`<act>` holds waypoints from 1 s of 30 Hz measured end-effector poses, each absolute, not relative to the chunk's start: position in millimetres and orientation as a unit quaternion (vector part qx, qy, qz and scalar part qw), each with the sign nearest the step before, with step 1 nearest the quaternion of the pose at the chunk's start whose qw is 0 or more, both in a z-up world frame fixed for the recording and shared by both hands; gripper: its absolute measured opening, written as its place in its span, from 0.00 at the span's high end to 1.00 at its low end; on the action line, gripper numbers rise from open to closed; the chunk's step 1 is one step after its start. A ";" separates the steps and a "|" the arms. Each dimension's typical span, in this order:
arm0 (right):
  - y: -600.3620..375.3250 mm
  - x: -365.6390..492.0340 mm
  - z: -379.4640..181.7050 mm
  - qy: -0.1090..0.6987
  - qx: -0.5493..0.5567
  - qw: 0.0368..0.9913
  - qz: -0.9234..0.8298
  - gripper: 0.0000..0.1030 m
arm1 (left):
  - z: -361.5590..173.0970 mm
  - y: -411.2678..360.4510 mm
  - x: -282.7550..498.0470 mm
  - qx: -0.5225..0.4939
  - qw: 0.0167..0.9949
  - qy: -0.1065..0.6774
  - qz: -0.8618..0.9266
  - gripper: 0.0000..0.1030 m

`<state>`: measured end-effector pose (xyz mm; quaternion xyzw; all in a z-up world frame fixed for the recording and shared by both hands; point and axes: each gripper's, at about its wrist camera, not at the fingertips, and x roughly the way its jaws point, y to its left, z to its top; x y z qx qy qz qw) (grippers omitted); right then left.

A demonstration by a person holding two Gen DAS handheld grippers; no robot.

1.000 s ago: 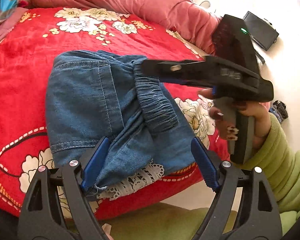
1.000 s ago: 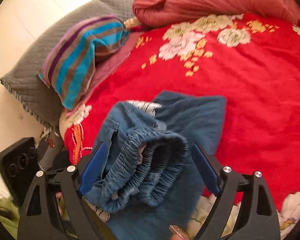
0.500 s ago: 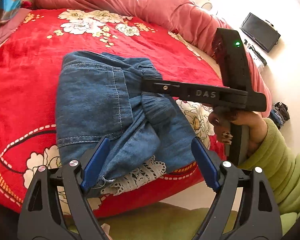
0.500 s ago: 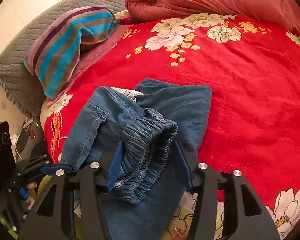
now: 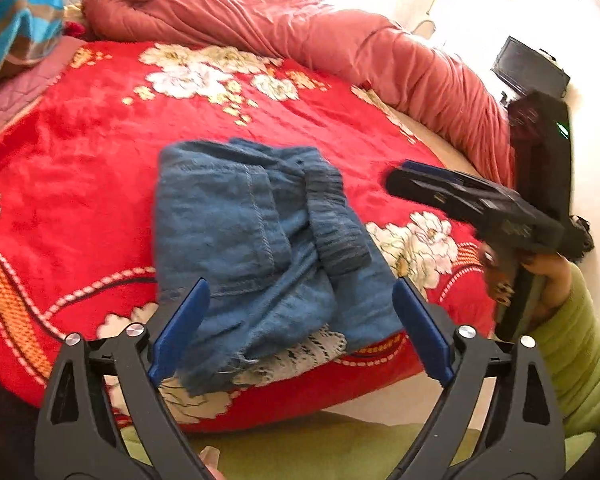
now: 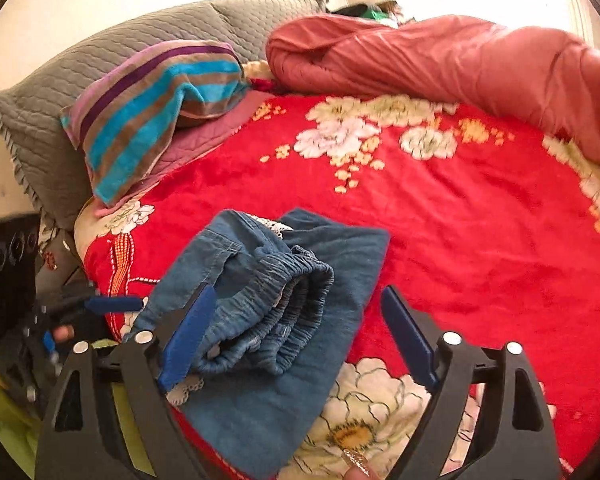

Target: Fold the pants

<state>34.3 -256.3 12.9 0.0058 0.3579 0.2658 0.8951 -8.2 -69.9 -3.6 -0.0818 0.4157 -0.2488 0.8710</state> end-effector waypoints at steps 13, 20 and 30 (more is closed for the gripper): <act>-226.3 -26.5 23.4 0.322 -0.076 0.874 0.356 0.18 | 2.7 1.4 27.5 -0.128 0.885 0.426 -0.139 0.35; -166.5 -50.5 8.3 0.308 -0.186 0.827 0.431 0.46 | -14.7 -15.1 64.0 -0.136 0.858 0.465 -0.169 0.61; -111.0 -28.4 -35.7 0.319 -0.301 0.776 0.454 0.92 | -37.8 -43.7 85.3 -0.073 0.854 0.491 -0.156 0.61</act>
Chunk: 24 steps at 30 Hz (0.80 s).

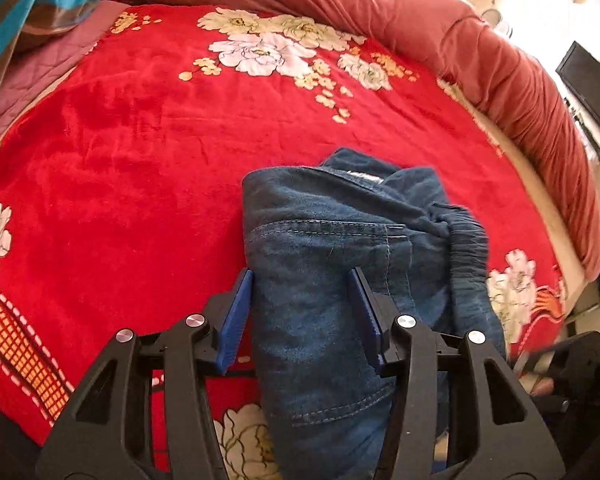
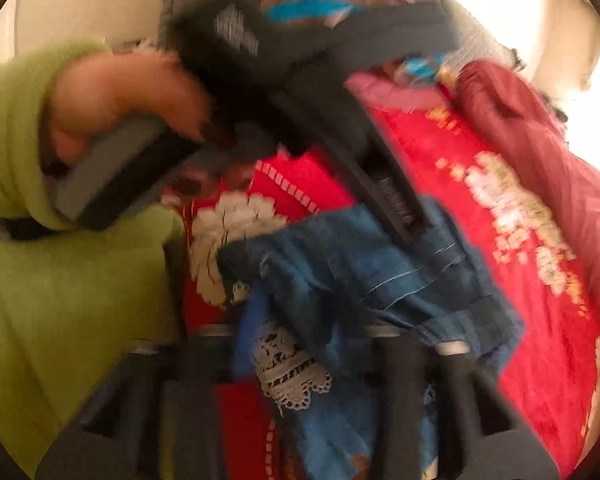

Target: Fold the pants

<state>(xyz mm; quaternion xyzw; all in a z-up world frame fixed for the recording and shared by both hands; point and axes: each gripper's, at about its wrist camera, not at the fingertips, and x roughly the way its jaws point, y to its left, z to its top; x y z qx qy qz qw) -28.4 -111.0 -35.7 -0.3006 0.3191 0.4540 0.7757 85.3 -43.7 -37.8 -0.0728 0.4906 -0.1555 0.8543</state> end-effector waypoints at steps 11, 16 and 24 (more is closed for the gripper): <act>-125.5 -39.9 -54.6 0.357 -0.257 0.765 0.471 0.91 | -45.1 -38.8 83.4 -0.087 0.857 0.483 -0.156 0.57; -133.5 -40.5 -43.6 0.358 -0.234 0.775 0.465 0.88 | -36.6 -43.2 75.8 -0.074 0.866 0.470 -0.153 0.57; -142.3 -50.1 -31.7 0.348 -0.218 0.784 0.465 0.72 | -26.5 -43.1 66.2 -0.072 0.873 0.457 -0.153 0.57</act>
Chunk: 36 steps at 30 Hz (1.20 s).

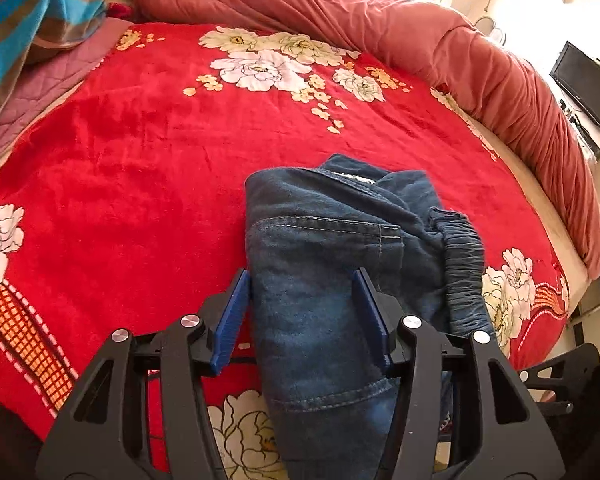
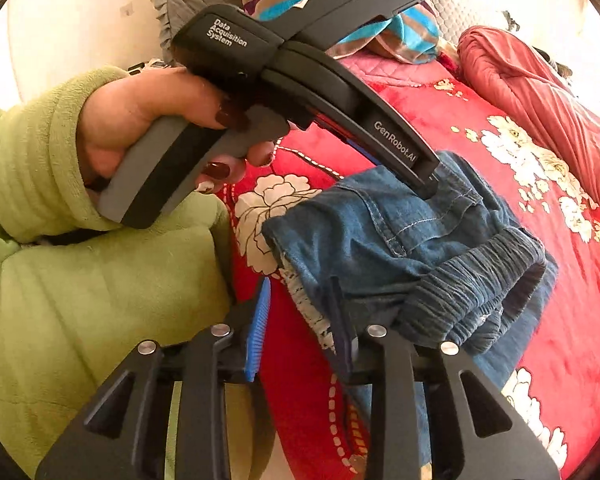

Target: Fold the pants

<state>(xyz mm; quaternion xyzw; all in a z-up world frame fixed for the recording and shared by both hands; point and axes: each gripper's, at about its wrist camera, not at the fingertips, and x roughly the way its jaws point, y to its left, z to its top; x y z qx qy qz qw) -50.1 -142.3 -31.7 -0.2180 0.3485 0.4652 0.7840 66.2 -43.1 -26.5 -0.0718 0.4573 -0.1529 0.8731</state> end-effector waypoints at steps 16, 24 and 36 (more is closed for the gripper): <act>-168.5 -53.8 8.9 0.315 -0.163 0.816 0.457 0.49 | 1.8 -38.5 46.0 -0.071 0.892 0.424 -0.144 0.39; -180.6 -54.4 24.8 0.298 -0.145 0.833 0.444 0.41 | 16.6 -36.0 35.4 -0.071 0.900 0.406 -0.140 0.32; -179.9 -61.1 35.1 0.279 -0.139 0.847 0.430 0.26 | 30.6 -28.0 17.0 -0.076 0.909 0.387 -0.137 0.21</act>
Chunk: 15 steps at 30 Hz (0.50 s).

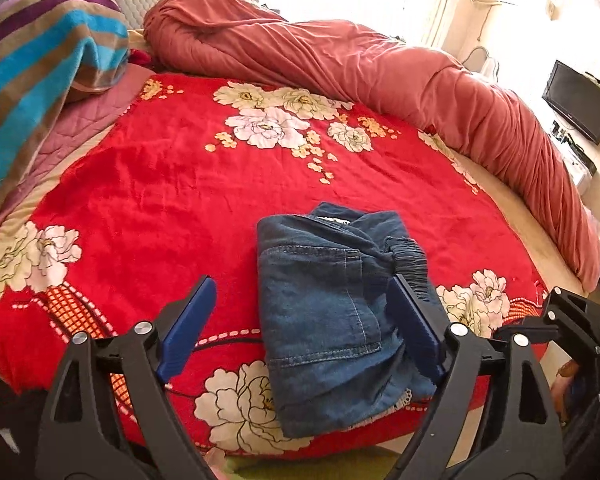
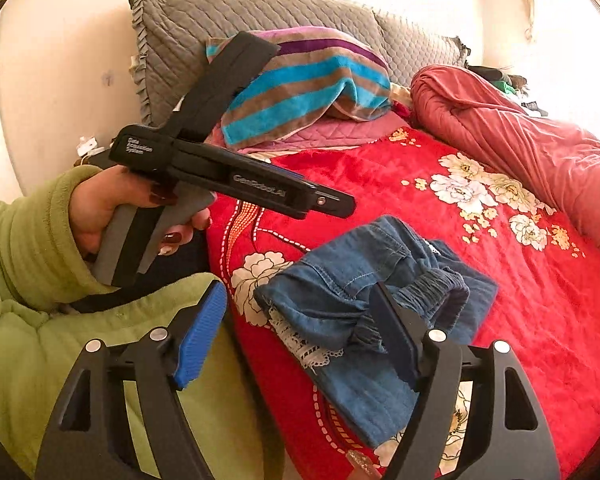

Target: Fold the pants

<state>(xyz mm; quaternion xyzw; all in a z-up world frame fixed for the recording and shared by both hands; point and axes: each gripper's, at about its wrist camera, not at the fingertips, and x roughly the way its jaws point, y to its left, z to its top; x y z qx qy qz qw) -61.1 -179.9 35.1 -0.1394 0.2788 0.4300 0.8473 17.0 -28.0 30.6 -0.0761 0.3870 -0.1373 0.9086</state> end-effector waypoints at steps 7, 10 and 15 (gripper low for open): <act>-185.1 -58.6 39.5 0.273 -0.133 0.856 0.419 0.20 | 30.5 -11.3 4.5 -0.088 0.911 0.384 -0.119 0.18; -190.0 -54.3 39.9 0.274 -0.126 0.862 0.407 0.19 | 28.4 -7.9 -1.9 -0.085 0.913 0.383 -0.114 0.18; -202.2 -36.7 35.4 0.300 -0.100 0.878 0.359 0.19 | 21.3 -17.6 -17.1 -0.071 0.909 0.389 -0.134 0.45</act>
